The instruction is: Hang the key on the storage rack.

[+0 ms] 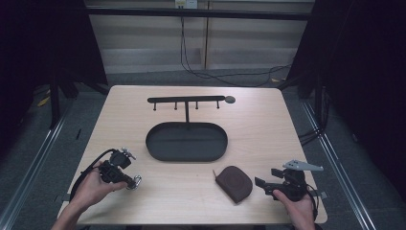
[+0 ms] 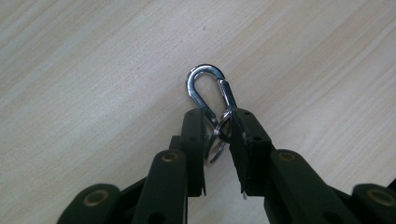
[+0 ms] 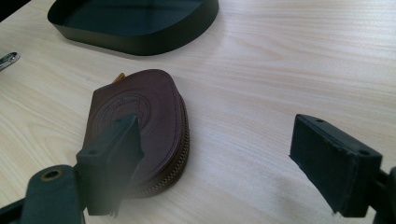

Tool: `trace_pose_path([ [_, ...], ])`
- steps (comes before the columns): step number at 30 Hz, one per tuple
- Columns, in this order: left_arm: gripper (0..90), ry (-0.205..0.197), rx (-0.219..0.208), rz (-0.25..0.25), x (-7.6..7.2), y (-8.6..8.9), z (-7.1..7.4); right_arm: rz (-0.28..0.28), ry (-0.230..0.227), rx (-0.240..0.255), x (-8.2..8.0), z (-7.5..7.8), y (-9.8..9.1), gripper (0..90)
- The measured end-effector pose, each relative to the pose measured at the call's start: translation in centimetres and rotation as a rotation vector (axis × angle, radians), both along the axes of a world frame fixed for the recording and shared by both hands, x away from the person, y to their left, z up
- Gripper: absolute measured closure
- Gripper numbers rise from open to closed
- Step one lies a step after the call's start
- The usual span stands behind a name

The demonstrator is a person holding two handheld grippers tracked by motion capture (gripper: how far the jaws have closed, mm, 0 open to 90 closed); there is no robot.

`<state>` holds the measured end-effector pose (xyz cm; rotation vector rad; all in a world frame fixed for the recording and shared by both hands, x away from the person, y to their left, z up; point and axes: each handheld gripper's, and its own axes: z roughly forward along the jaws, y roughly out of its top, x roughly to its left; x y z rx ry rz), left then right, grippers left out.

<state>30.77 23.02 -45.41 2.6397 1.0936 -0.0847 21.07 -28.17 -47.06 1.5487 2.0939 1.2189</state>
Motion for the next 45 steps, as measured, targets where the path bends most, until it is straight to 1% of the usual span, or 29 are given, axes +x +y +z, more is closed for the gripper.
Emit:
trace_pose_path([
  [1, 80.3, 0.0, -0.006, -0.006, -0.1, 0.0, 0.1, -0.001, 0.002, 0.002, 0.0, 0.0, 0.0, 16.0],
  [2, 80.3, 0.001, -0.008, -0.004, -0.1, 0.0, 0.1, -0.001, 0.002, 0.002, 0.0, 0.0, 0.0, 16.0],
  [3, 83.3, -0.004, 0.001, -0.024, -0.1, 0.0, 0.3, -0.004, 0.004, 0.001, 0.1, 0.0, 0.0, 15.6],
  [4, 83.3, -0.016, -0.004, -0.027, -0.2, -0.1, 0.4, -0.004, 0.004, 0.001, 0.1, 0.0, 0.0, 15.6],
  [5, 84.6, -0.018, -0.011, -0.024, -0.3, -0.2, 0.6, -0.005, 0.005, 0.001, 0.1, -0.1, 0.0, 15.3],
  [6, 86.5, -0.01, -0.005, -0.042, -0.3, -0.3, 0.7, -0.005, 0.007, 0.002, 0.1, -0.1, 0.0, 15.3],
  [7, 88.2, -0.011, -0.01, -0.044, -0.3, -0.4, 0.8, -0.006, 0.009, 0.001, 0.1, -0.1, 0.0, 15.3],
  [11, 88.7, -0.003, -0.004, -0.048, -0.3, -0.7, 0.9, -0.003, 0.009, -0.001, 0.1, -0.1, 0.0, 15.2],
  [12, 88.8, 0.004, 0.002, -0.06, -0.2, -0.7, 0.9, -0.005, 0.01, -0.001, 0.1, -0.1, 0.0, 15.3],
  [13, 88.8, 0.005, 0.0, -0.051, -0.3, -0.8, 0.9, -0.006, 0.01, -0.001, 0.1, -0.1, 0.0, 15.3],
  [14, 88.9, 0.009, 0.005, -0.056, -0.3, -0.8, 0.9, -0.007, 0.012, 0.0, 0.1, -0.1, 0.0, 15.3],
  [16, 89.2, -0.03, 0.012, -0.072, -0.5, -0.9, 1.2, -0.004, 0.012, -0.002, 0.1, -0.1, 0.0, 15.3],
  [17, 89.2, -0.019, 0.015, -0.078, -0.6, -1.0, 1.5, -0.004, 0.012, -0.004, 0.1, -0.1, 0.0, 15.3],
  [22, 89.3, -0.024, 0.033, -0.07, -0.4, -1.2, 2.5, -0.003, 0.015, -0.003, 0.1, -0.1, 0.0, 15.3],
  [24, 89.3, -0.017, 0.027, -0.061, -0.4, -1.2, 2.8, -0.004, 0.013, -0.004, 0.1, -0.1, 0.0, 15.2],
  [25, 89.3, -0.021, 0.028, -0.067, -0.3, -1.2, 3.0, -0.004, 0.014, -0.003, 0.1, -0.1, 0.0, 15.3],
  [27, 89.3, -0.016, 0.037, -0.057, -0.2, -1.2, 3.3, -0.003, 0.015, -0.005, 0.2, -0.1, 0.0, 15.2],
  [30, 89.4, -0.024, 0.03, -0.044, 0.0, -1.1, 3.9, -0.002, 0.017, -0.004, 0.2, -0.1, 0.0, 15.2],
  [35, 89.4, -0.023, 0.038, -0.052, 0.2, -1.2, 5.0, -0.002, 0.017, -0.004, 0.2, -0.1, 0.0, 15.1],
  [38, 89.4, -0.027, 0.051, -0.049, 0.3, -1.2, 5.6, -0.002, 0.017, -0.004, 0.2, -0.1, 0.0, 15.0],
  [40, 89.4, -0.019, 0.055, -0.049, 0.4, -1.2, 5.8, -0.002, 0.017, -0.004, 0.2, -0.1, 0.0, 15.0],
  [42, 89.4, -0.02, 0.058, -0.036, 0.4, -1.1, 6.1, -0.003, 0.017, -0.004, 0.2, -0.1, 0.0, 14.9],
  [43, 89.4, -0.022, 0.069, -0.044, 0.5, -1.1, 6.3, -0.002, 0.018, -0.005, 0.2, -0.1, 0.0, 14.9],
  [44, 89.4, -0.03, 0.064, -0.031, 0.5, -1.0, 6.4, -0.002, 0.018, -0.005, 0.2, -0.1, 0.0, 14.9],
  [45, 89.4, -0.03, 0.071, -0.018, 0.5, -1.0, 6.6, -0.002, 0.018, -0.005, 0.2, -0.1, 0.0, 14.9],
])
